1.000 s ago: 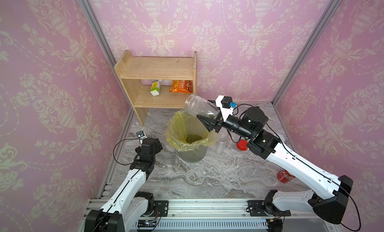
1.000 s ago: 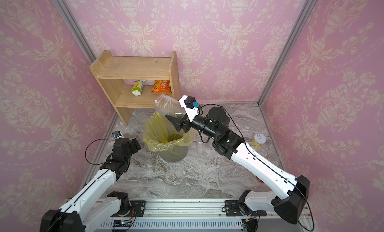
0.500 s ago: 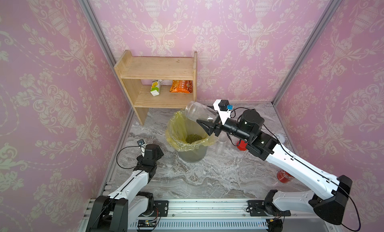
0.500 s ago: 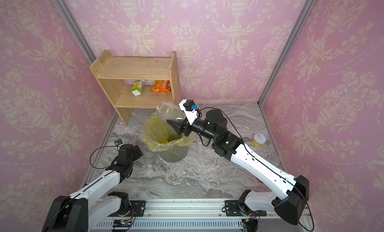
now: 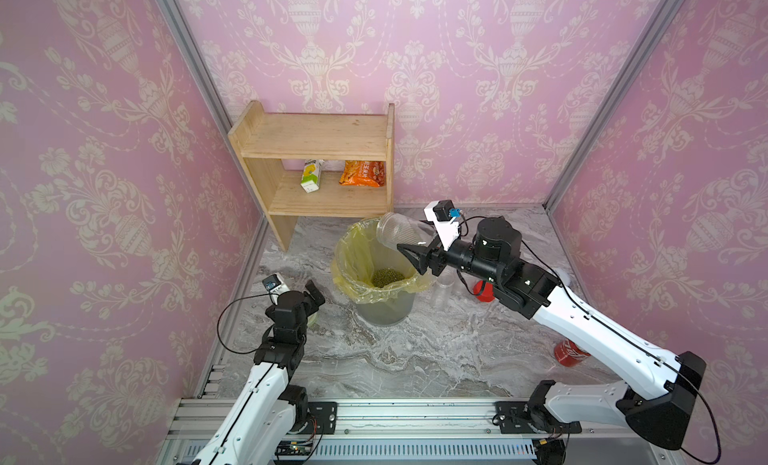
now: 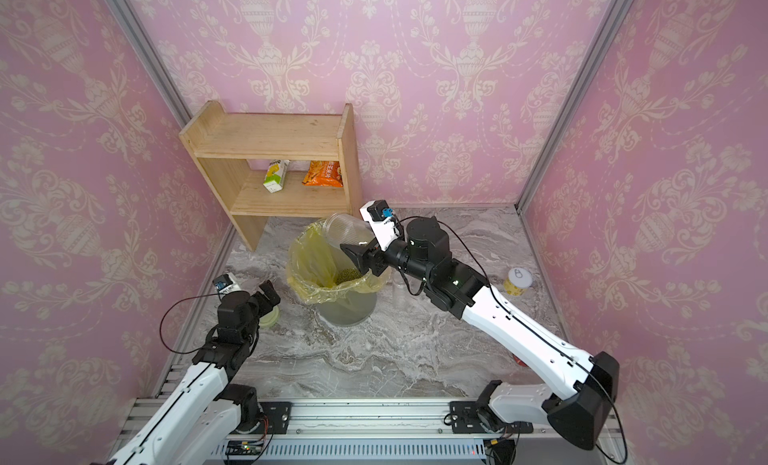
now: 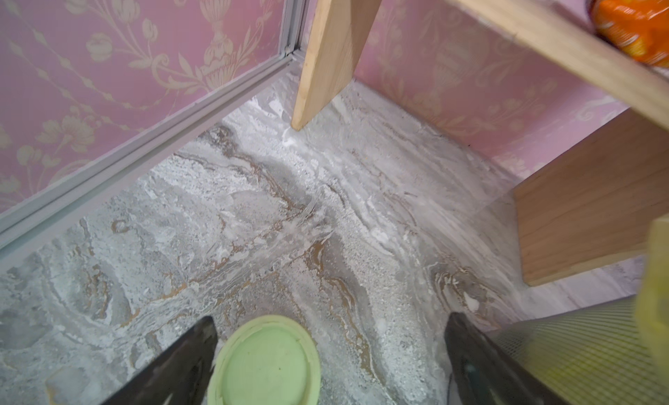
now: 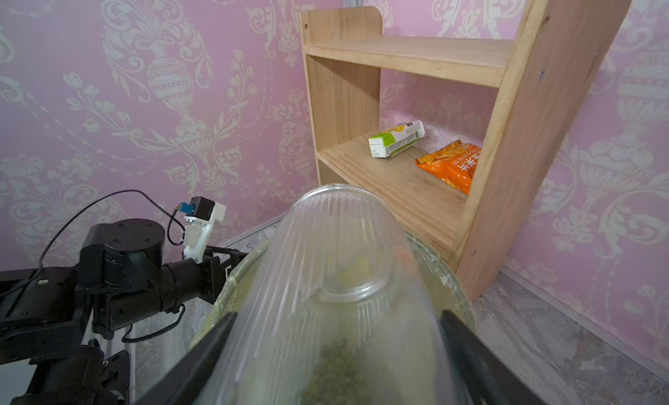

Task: Empty moldy mung beans from jars
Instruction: Place the lid at the center of the board, then pour the moldy mung beans from the jar into the trash bin.

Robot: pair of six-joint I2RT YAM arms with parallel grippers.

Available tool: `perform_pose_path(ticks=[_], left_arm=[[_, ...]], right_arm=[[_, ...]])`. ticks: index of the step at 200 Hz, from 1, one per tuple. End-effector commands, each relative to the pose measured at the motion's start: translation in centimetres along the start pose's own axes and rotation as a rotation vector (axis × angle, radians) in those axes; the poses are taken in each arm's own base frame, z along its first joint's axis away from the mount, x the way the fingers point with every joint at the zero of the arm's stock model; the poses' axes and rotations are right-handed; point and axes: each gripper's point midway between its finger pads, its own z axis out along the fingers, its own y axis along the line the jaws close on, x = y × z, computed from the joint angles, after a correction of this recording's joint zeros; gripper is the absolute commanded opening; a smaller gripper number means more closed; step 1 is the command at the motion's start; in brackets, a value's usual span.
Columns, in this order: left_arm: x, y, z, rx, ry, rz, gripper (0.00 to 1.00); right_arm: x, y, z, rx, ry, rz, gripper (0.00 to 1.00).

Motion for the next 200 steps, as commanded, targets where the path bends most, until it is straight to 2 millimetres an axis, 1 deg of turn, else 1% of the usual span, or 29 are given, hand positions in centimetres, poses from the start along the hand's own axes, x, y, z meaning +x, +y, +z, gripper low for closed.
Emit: perform_pose_path(ticks=[1,16,32,51,58,79,114,137,168,174,190,200], left_arm=[[-0.7,-0.5,-1.2,0.024,0.028,0.055,0.99],[-1.1,-1.0,-1.7,0.048,0.023,0.056,0.99],[-1.5,-1.4,-2.0,0.07,0.012,0.05,0.99],[-2.0,-1.9,-2.1,0.092,0.001,0.056,0.99],[-2.2,-2.1,-2.2,0.097,-0.001,0.063,0.99],[-2.5,-2.4,-2.2,0.108,-0.005,0.078,0.99],[-2.6,-2.4,-2.4,0.116,-0.026,0.086,0.99],[-2.4,-2.3,-2.4,0.122,-0.029,0.083,0.99],[-2.6,-2.8,-2.4,0.144,-0.034,0.073,0.99],[-2.7,-2.9,-2.5,0.146,-0.034,0.076,0.99],[-3.3,-3.1,-2.6,0.148,-0.041,0.082,0.99],[-3.5,-3.3,-2.7,0.153,-0.043,0.081,0.99]], right_arm=[[-2.0,-0.7,0.1,0.04,0.029,0.051,0.06],[-0.7,-1.0,1.1,0.049,0.145,0.073,0.06],[-0.1,-1.6,2.0,0.079,0.219,0.105,0.06],[1.3,-2.5,3.2,0.13,0.323,0.132,0.05],[1.4,-2.7,3.6,0.146,0.355,0.135,0.05],[2.1,-2.7,4.7,0.166,0.421,0.138,0.05],[3.6,-2.5,5.4,0.204,0.545,0.106,0.05],[3.3,-1.8,5.2,0.195,0.552,0.117,0.05],[2.3,-1.9,4.6,0.211,0.534,0.133,0.05],[2.1,-2.0,4.7,0.214,0.524,0.132,0.05],[1.3,-2.0,5.9,0.206,0.505,0.119,0.05],[1.3,-2.3,6.5,0.215,0.521,0.102,0.04]])
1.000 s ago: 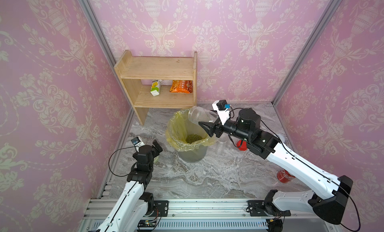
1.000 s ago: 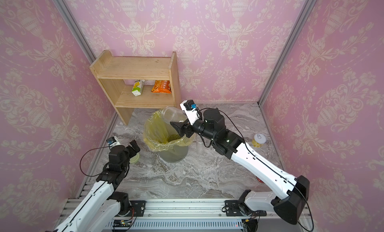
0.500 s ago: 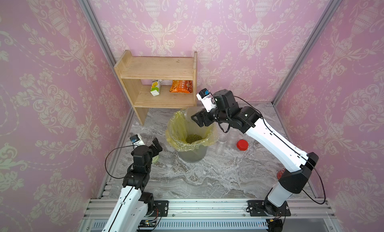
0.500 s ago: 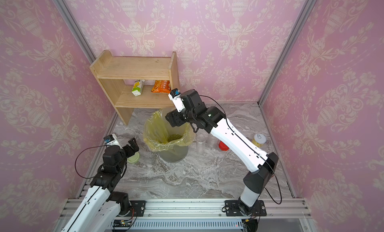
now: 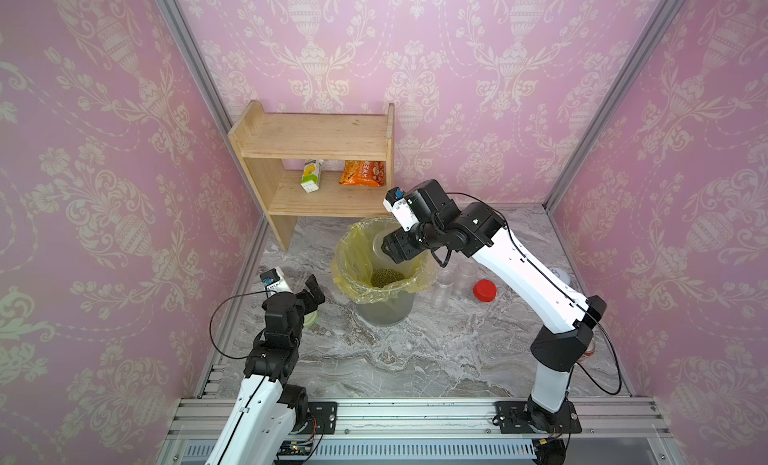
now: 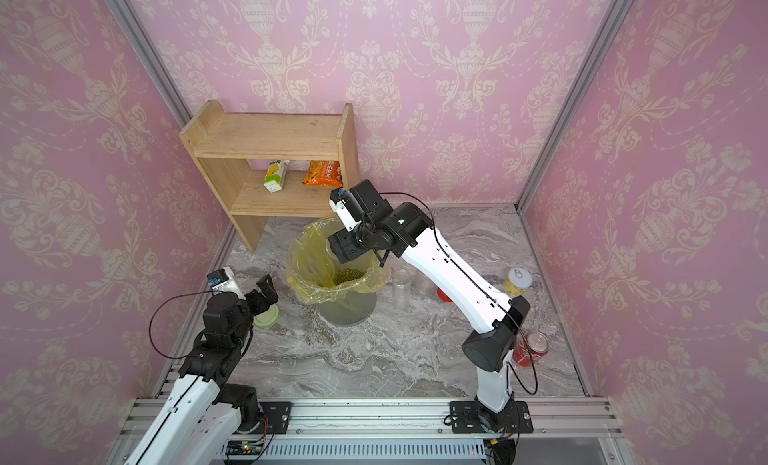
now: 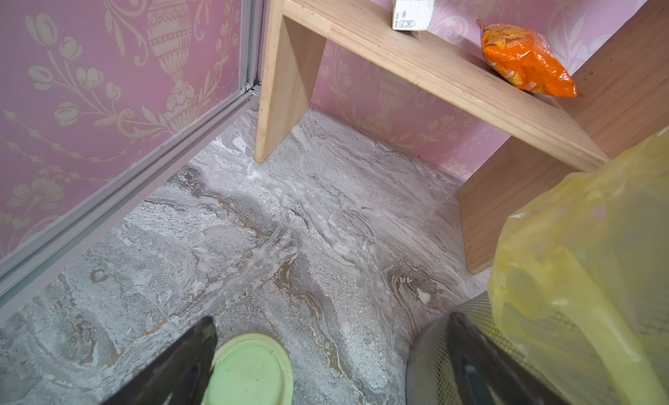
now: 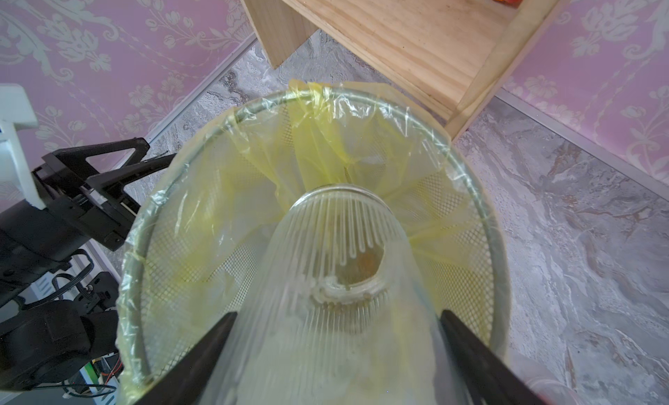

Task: Empty moldy mung beans from jars
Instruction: Pour the moldy mung beans from the jar into the trash bin.

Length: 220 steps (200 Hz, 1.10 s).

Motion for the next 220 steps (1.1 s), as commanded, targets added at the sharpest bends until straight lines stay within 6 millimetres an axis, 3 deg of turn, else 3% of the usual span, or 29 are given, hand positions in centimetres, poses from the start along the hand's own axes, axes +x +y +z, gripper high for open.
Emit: perform_pose_path(ticks=[1,16,52,105,155,192,220], left_arm=[[-1.5,-1.0,-0.4,0.033,-0.025,0.017,0.99],[-1.7,-1.0,-0.6,0.038,-0.028,0.013,0.99],[-1.9,-0.6,-1.5,0.032,-0.048,0.01,0.99],[-2.9,-1.5,-1.6,0.053,-0.037,0.014,0.99],[-2.9,-1.6,-1.9,0.064,-0.038,0.003,0.99],[-4.1,-3.2,-2.1,0.115,-0.021,0.0,0.98],[-6.1,-4.2,-3.4,0.142,-0.042,0.027,0.99]], right_arm=[[-3.2,-0.3,-0.8,0.025,-0.083,0.005,0.04],[-3.2,-0.5,-1.0,0.041,-0.06,0.001,0.04],[-0.8,-0.4,-2.8,0.048,-0.073,0.028,0.04],[-3.5,-0.4,-2.6,0.056,-0.09,-0.012,0.04],[-1.0,0.3,-3.5,-0.013,-0.098,0.043,0.03],[-2.5,-0.4,-2.8,0.028,-0.071,-0.003,0.03],[-2.5,-0.6,-4.4,0.021,-0.077,0.005,0.03]])
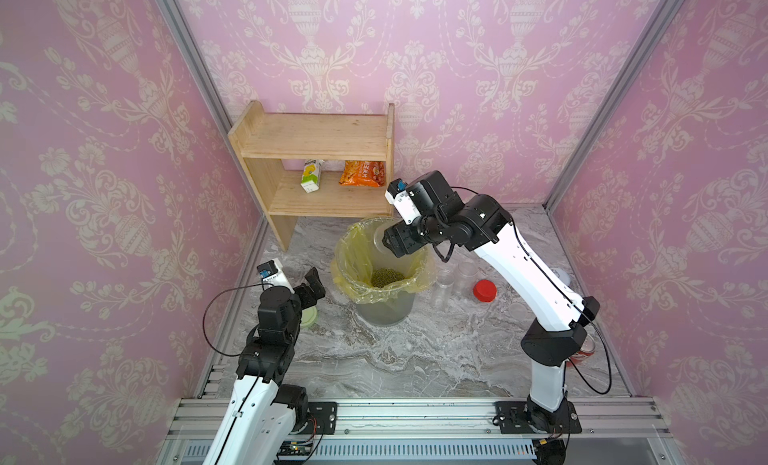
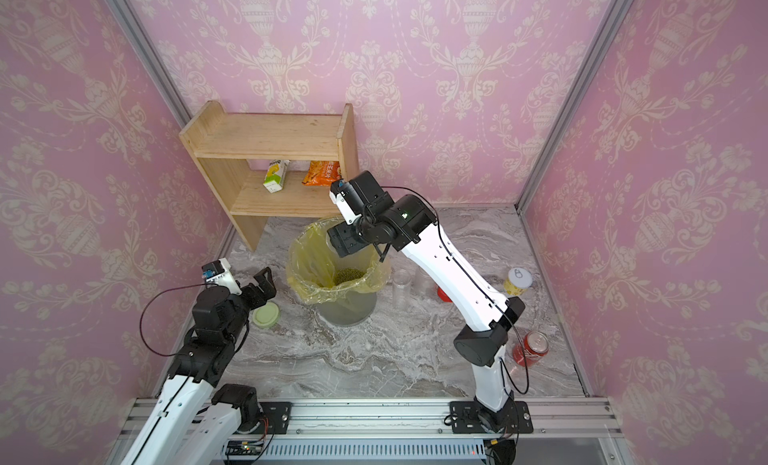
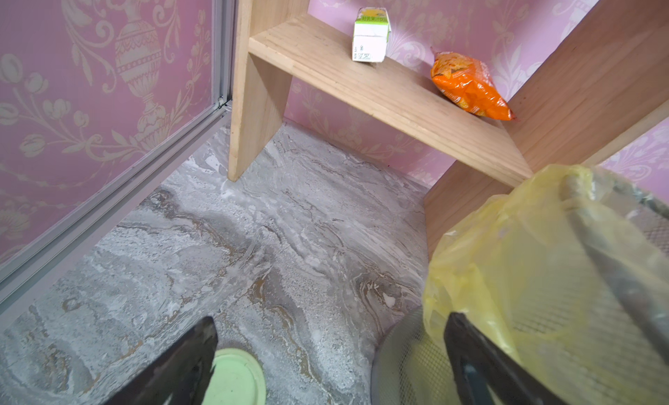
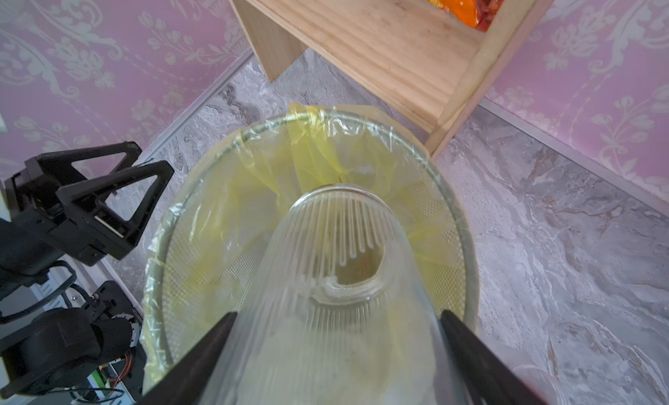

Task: Empty moldy mung beans from jars
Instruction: Pour the moldy mung beans from the jar into the trash bin.

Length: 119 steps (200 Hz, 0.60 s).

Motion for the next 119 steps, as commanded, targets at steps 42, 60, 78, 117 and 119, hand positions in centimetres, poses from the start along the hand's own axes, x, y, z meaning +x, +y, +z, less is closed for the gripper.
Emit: perform_pose_path(ticks=[42,60,78,117,119], left_arm=[[-3.5,-2.2,-2.0,0.071,-0.037,0.046,0.99],[-3.1,-2.8,-1.5,0.093,0.0,0.048,0.99],[-2.8,-2.8,-1.8,0.093,0.022,0.062,0.99],[-3.5,-3.1,-1.7,0.101,0.0,0.057,0.99],[-3.6,-3.2,-1.6,0.104,0.003,0.056,0.99]], right_arm=[[-1.3,0.0,-1.7,-0.032,-0.066,0.005,0.03],[-1.5,-0.5,-1.2,-0.003,-0.036,0.0,0.03],[-0.1,0.0,-2.2,-0.017,0.004,-0.001,0.03],[-1.5,-0.5,-4.0,-0.05,-0.112,0.042,0.04],[-1.7,-0.5,-4.0,-0.049,-0.112,0.039,0.04]])
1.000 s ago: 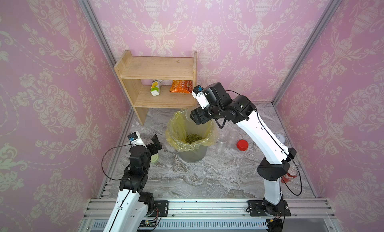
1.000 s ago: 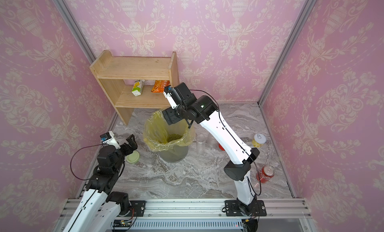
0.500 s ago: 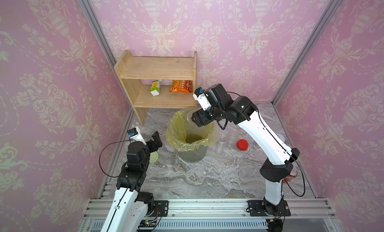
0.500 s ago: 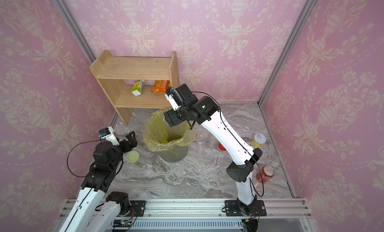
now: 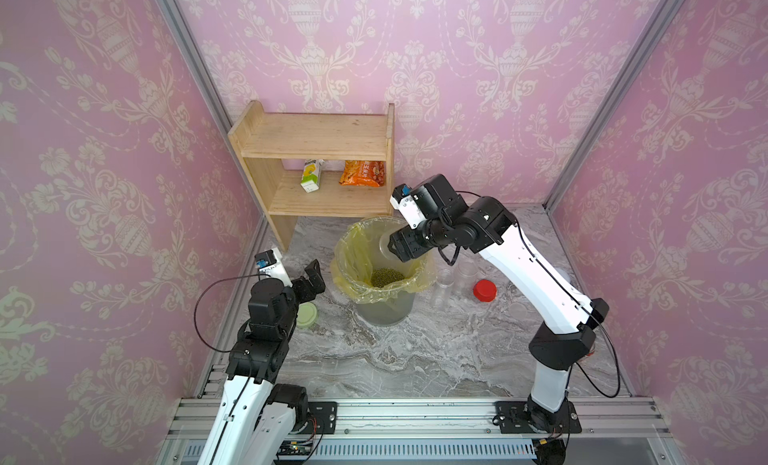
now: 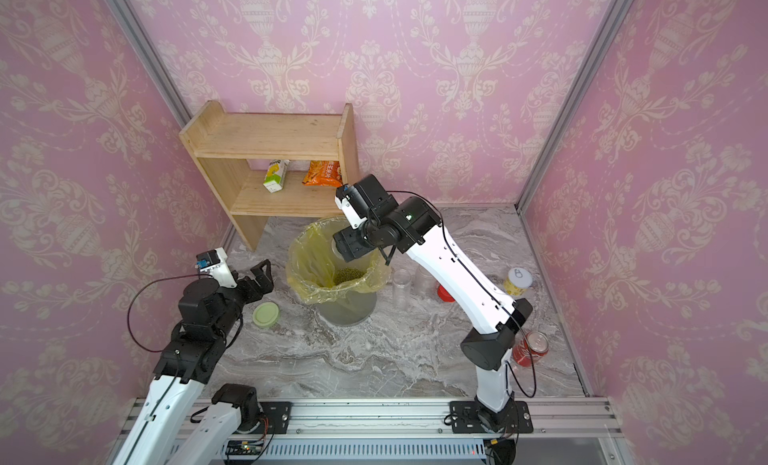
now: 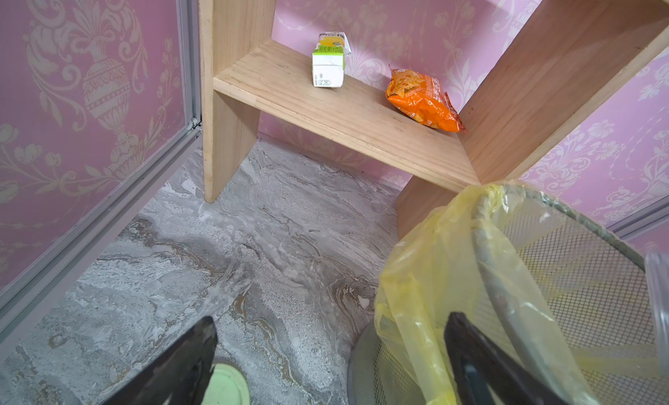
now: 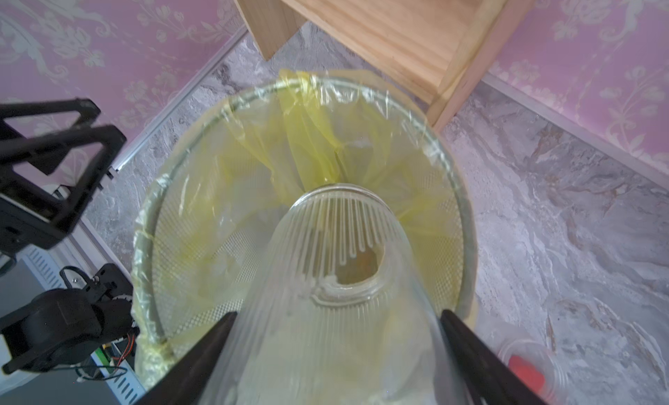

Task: Empty moldy mung beans from jars
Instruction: Pour the moldy mung beans from the jar into the trash bin.

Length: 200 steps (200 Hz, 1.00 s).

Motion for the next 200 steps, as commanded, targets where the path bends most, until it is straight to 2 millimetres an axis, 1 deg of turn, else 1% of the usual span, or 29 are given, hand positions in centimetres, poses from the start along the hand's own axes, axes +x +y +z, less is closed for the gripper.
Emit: perform_pose_path(ticks=[1,7,9,11,13,30,52,62,78,95,104,106,108,127,135,144,146,149,174,187,200], left_arm=[[-1.2,-1.1,-0.2,0.039,-0.008,0.017,0.99],[-1.2,-1.3,0.0,0.045,0.003,0.015,0.99],[-1.1,-1.3,0.1,0.045,0.008,0.017,0.99],[-2.0,-1.7,-0.3,0.055,-0.011,0.015,0.99],[-2.3,-1.8,-0.4,0.059,-0.016,0.014,0.99],[-3.1,-2.4,-0.8,0.078,-0.028,0.009,0.99],[-3.8,-2.7,-1.6,0.099,-0.051,-0.024,0.99],[-4.4,-3.7,-1.8,0.151,-0.065,-0.067,0.99],[-6.0,-6.4,-2.4,0.308,-0.107,-0.179,0.99],[-7.7,-8.6,-2.2,0.457,-0.137,-0.385,0.99],[-8.9,-9.7,-2.2,0.531,-0.149,-0.477,0.99],[-8.1,-9.5,-1.6,0.53,-0.131,-0.498,0.99],[-8.1,-9.6,-1.4,0.538,-0.125,-0.516,0.99],[-9.7,-10.8,-0.7,0.619,-0.14,-0.644,0.99],[-10.3,-11.1,-0.3,0.635,-0.144,-0.676,0.99],[-10.2,-11.3,0.5,0.642,-0.13,-0.717,0.99],[-11.2,-11.7,0.1,0.662,-0.144,-0.722,0.99],[-11.6,-11.9,0.1,0.671,-0.149,-0.733,0.99],[-13.3,-12.9,0.8,0.716,-0.18,-0.794,0.99],[-14.6,-13.9,0.7,0.761,-0.198,-0.797,0.99],[-16.3,-15.3,0.0,0.837,-0.231,-0.793,0.99]], right_arm=[[-4.7,0.1,-3.7,-0.049,-0.195,0.024,0.04],[-5.3,0.1,-3.5,-0.045,-0.19,0.014,0.04],[-5.3,0.1,-3.1,-0.045,-0.18,0.011,0.04],[-5.4,0.1,-3.0,-0.046,-0.18,0.009,0.03],[-5.5,0.2,-2.8,-0.047,-0.175,0.006,0.03],[-5.9,0.8,-1.5,-0.079,-0.157,-0.003,0.03],[-6.6,1.7,-1.6,-0.132,-0.202,0.003,0.03],[-7.3,2.1,-2.0,-0.158,-0.259,0.003,0.03],[-8.4,2.5,-3.3,-0.185,-0.358,-0.003,0.03],[-9.4,2.9,-4.9,-0.211,-0.443,-0.017,0.03],[-9.9,3.2,-5.5,-0.231,-0.471,-0.03,0.03],[-10.1,3.3,-5.7,-0.233,-0.477,-0.034,0.03],[-10.2,3.3,-5.9,-0.236,-0.483,-0.035,0.03],[-11.1,3.9,-7.0,-0.264,-0.538,-0.063,0.03],[-11.4,4.1,-7.4,-0.272,-0.562,-0.07,0.03],[-11.9,4.3,-8.0,-0.28,-0.593,-0.078,0.03],[-11.9,4.4,-8.1,-0.282,-0.6,-0.08,0.03],[-12.1,4.4,-8.3,-0.283,-0.613,-0.083,0.03],[-13.2,4.9,-10.0,-0.293,-0.73,-0.114,0.03],[-13.6,4.9,-10.3,-0.282,-0.755,-0.117,0.03],[-13.9,4.9,-10.5,-0.274,-0.773,-0.123,0.03]])
